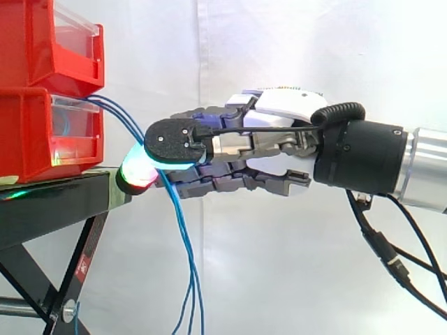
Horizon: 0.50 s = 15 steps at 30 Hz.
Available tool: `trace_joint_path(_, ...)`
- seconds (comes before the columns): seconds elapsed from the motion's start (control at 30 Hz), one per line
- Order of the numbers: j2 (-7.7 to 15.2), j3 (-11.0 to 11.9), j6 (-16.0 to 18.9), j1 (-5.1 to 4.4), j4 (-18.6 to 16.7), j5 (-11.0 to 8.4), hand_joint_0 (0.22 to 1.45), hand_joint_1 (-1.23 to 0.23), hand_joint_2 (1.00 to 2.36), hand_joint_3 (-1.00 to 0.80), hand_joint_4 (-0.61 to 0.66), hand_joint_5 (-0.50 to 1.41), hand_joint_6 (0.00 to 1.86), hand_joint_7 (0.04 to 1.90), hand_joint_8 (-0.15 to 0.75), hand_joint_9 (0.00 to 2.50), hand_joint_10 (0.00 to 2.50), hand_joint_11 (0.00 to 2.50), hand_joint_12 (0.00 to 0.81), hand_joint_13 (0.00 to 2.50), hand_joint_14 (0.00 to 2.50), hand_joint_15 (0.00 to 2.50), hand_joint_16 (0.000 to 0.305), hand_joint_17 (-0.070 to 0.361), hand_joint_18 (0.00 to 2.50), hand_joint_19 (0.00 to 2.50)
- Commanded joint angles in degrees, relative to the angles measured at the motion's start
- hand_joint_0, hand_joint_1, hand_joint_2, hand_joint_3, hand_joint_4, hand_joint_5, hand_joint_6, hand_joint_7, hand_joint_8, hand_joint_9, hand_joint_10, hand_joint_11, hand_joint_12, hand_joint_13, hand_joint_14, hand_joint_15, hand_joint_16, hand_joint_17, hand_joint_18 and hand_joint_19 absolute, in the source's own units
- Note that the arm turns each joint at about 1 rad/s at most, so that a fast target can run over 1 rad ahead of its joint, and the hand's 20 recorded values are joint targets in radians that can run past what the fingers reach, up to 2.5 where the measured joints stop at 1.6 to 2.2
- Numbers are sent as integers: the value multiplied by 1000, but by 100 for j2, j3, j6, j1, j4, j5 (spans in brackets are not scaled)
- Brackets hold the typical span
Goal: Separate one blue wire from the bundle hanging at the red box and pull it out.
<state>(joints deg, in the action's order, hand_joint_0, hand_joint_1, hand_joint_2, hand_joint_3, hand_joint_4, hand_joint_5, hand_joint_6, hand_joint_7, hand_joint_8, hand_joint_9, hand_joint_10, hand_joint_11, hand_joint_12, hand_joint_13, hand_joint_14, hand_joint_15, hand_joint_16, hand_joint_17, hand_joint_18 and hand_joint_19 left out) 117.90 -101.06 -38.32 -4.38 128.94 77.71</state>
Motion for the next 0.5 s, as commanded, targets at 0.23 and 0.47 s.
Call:
trace_joint_path(0.23,5,-1,26,-1,-9,-2,636,-718,1004,-455,264,-191,721,998,306,456,4,156,369,329,5,146,54,122,282,220)
trace_joint_path(0.47,-4,-1,26,-1,-9,-2,643,-723,1006,-447,258,-187,733,995,308,478,4,171,370,347,5,148,54,121,297,230)
